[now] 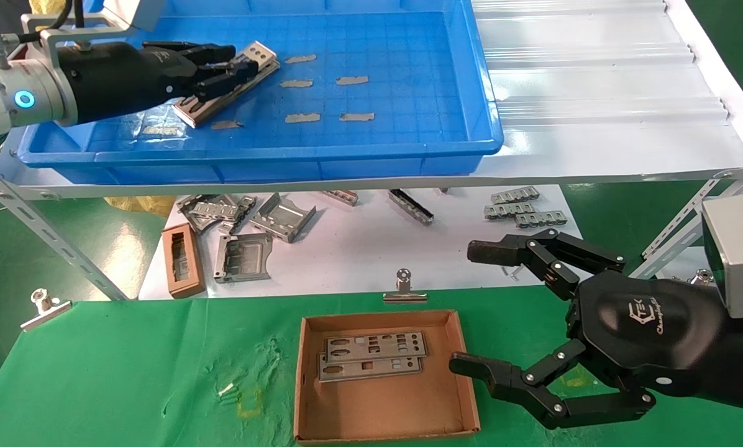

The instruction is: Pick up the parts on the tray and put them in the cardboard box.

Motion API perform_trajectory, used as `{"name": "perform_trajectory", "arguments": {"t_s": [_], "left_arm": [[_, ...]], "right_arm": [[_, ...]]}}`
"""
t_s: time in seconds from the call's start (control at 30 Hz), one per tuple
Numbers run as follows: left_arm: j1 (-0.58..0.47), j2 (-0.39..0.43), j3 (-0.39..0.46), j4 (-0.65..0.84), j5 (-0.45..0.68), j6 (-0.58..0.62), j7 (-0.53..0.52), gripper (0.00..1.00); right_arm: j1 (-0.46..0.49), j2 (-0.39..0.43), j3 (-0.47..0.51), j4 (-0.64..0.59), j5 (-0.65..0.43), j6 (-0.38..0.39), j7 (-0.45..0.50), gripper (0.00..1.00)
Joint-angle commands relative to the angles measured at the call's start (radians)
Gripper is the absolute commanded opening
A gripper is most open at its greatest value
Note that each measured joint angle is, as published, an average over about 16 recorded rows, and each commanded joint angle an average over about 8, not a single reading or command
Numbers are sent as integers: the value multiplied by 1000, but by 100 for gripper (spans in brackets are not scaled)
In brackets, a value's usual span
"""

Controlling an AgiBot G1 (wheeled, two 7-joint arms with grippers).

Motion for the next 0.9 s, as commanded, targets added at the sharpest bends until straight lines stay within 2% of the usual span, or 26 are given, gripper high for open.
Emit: {"name": "perform_trajectory", "arguments": {"t_s": [0.03, 0.3, 0.47, 0.7, 0.9], "left_arm": [[1, 2, -4, -1, -6, -6, 5, 0], [-2, 3, -17, -8, -24, -23, 31, 0], [-21, -12, -26, -14, -38, 17, 29, 0], [-58, -60, -33, -26, -49, 150, 9, 0], [-73, -106, -21, -54, -35, 318, 4, 0]], "right_arm": [[0, 0, 0, 0, 0, 0, 0, 100], [0, 0, 0, 0, 0, 0, 0, 100], [0, 0, 0, 0, 0, 0, 0, 100], [0, 0, 0, 0, 0, 0, 0, 100], [0, 0, 0, 0, 0, 0, 0, 100]]}}
